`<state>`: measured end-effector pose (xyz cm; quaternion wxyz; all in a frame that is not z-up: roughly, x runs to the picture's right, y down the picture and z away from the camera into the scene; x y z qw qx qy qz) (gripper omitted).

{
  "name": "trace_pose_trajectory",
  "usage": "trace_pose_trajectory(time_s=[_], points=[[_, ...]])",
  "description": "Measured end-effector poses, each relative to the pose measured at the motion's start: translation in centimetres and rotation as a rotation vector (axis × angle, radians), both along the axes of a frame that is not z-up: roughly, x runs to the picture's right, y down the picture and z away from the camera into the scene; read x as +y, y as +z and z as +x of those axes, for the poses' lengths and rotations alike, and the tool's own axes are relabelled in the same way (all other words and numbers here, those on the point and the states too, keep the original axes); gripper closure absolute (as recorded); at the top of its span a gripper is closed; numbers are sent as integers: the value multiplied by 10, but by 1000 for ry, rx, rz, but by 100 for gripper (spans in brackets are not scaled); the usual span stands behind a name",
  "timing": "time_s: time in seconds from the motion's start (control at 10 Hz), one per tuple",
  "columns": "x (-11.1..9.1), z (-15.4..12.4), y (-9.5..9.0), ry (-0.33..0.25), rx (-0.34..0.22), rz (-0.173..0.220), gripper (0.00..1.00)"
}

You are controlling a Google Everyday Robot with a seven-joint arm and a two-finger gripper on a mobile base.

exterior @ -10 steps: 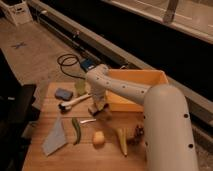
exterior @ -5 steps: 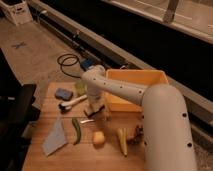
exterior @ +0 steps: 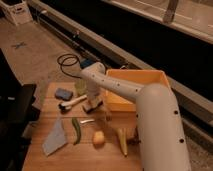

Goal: Wipe table surface with eraser

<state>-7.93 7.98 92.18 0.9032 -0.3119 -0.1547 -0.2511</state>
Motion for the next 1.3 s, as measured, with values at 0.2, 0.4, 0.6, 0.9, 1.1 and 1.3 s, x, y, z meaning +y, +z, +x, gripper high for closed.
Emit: trace_pose_trajectory(time_s=[0.2, 0.4, 0.6, 0.9, 1.1, 1.3], points=[[-6, 6, 5, -5, 16, 3, 100], [-5, 24, 5, -2, 50, -6, 100], [4, 46, 0, 12, 86, -18, 100], [17, 43, -12, -15, 101, -44, 100], [19, 22, -20, -40, 69, -51, 100], [15, -1, -24, -69, 25, -43, 100]])
